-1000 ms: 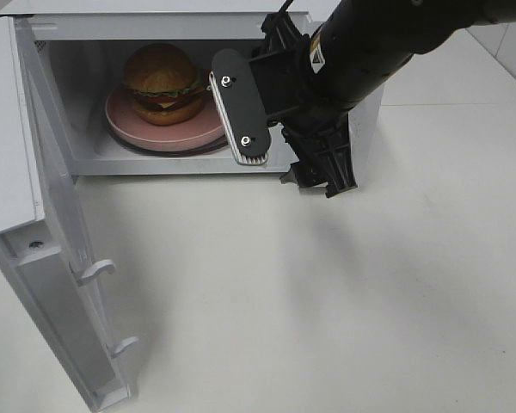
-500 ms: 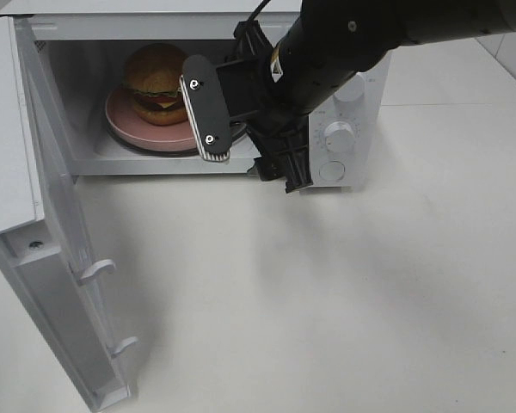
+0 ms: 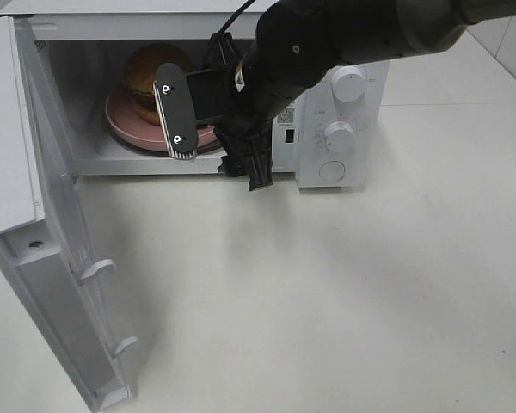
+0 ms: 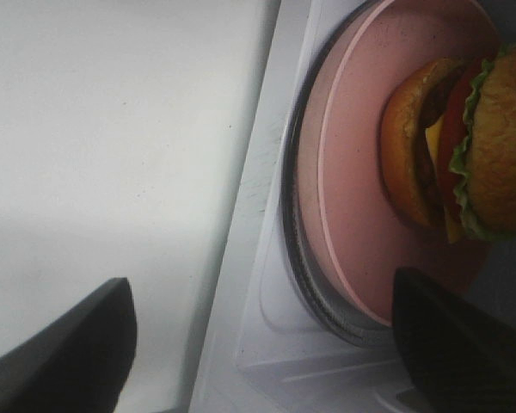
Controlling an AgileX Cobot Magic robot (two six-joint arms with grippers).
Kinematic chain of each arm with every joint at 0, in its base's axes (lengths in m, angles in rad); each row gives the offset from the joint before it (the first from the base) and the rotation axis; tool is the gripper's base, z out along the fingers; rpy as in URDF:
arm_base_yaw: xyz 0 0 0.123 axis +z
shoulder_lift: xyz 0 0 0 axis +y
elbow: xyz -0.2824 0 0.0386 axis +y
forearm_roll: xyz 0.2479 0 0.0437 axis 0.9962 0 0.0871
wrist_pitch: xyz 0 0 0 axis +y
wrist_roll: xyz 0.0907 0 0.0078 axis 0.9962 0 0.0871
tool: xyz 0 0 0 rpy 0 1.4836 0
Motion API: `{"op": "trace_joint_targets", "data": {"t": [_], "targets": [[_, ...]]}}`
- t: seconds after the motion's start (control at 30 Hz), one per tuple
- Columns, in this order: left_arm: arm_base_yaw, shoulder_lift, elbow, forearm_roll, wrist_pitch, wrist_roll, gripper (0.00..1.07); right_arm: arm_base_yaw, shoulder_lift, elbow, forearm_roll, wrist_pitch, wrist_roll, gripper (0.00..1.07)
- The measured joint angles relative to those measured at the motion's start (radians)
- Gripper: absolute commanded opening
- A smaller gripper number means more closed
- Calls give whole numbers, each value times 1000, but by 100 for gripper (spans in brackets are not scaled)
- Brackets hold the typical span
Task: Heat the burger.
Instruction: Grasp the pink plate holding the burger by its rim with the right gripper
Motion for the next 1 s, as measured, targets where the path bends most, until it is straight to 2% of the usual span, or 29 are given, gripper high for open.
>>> {"op": "trace_joint_targets", "data": {"t": [0.5,1.0], "targets": [[0,0,0,0,0,0,100,0,204,-213,3,5,32,79],[0,0,0,0,0,0,100,-5,331,-362,6,32,59,76]]}}
